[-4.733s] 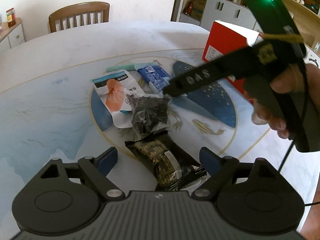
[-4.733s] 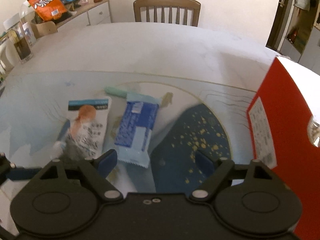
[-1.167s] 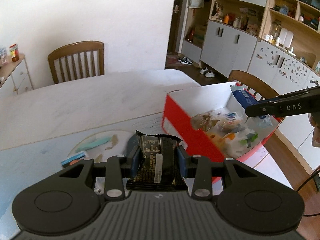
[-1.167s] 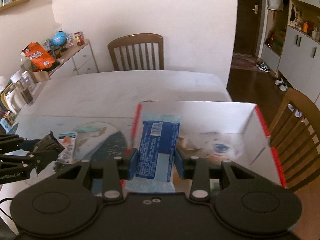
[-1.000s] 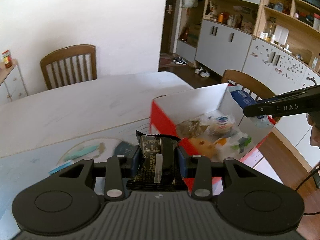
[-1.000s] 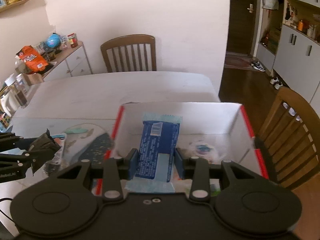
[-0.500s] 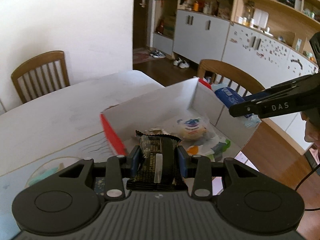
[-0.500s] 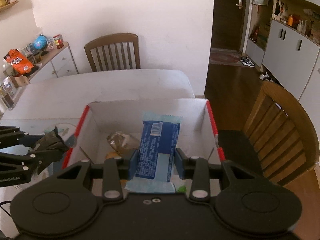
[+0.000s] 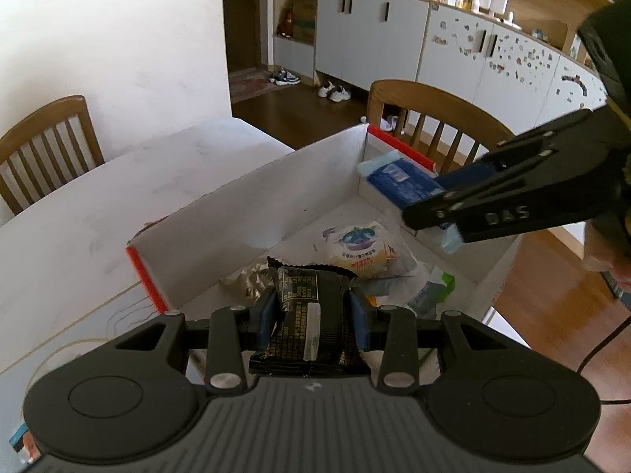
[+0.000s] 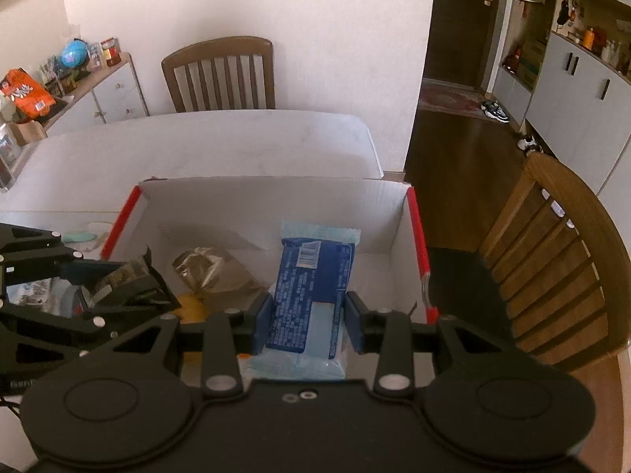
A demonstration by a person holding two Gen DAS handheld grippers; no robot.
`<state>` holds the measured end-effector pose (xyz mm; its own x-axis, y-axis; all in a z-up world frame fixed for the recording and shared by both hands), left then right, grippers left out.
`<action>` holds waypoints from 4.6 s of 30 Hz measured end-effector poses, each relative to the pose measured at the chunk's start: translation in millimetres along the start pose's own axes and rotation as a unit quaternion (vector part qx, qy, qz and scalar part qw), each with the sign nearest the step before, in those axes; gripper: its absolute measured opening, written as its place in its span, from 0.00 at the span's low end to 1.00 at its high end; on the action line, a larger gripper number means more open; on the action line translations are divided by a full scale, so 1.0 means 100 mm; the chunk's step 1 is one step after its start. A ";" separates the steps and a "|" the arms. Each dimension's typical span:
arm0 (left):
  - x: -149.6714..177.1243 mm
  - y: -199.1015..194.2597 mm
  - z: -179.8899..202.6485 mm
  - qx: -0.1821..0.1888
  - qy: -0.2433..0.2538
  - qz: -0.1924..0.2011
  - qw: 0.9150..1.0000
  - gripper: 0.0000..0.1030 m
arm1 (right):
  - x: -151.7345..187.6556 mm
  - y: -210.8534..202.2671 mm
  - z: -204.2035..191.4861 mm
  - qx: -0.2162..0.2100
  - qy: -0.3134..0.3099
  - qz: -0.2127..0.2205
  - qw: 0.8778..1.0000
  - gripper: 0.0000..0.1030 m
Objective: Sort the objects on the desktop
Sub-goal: 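Lift and carry the black bag and blue packet over the red shoebox, then lower both packets into the shoebox and open both grippers, then withdraw both open grippers from the shoebox back over the table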
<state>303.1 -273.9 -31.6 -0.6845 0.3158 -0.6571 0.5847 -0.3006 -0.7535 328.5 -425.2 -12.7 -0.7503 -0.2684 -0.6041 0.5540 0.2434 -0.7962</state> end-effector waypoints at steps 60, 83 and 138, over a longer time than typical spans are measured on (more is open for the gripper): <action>-0.21 0.39 0.21 0.045 0.039 -0.067 0.996 0.72 | -0.18 0.63 0.14 0.043 0.014 -0.062 0.997 0.62; 0.06 -0.57 -0.15 0.030 -0.028 0.017 0.999 0.75 | -0.10 0.07 -0.26 0.008 0.025 -0.017 1.000 0.75; 1.79 -1.80 -1.58 -0.051 -0.102 0.079 0.990 1.00 | 0.19 -0.24 -2.60 -0.057 -0.010 0.061 0.996 1.00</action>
<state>144.1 -20.9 -17.3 -0.6491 0.0806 -0.7564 0.7252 -0.2349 -0.6473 207.3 -193.3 3.5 -0.6725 -0.2482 -0.6972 0.5946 0.3796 -0.7087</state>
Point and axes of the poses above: each gripper's, at about its wrist camera, not at the fingertips, and y roughly the way its jaws point, z to its right, x to its underside, the point moved 2 cm from there along y, roughly the way its jaws point, and after that the axes turned 1 degree about y, right-handed, at the moved point
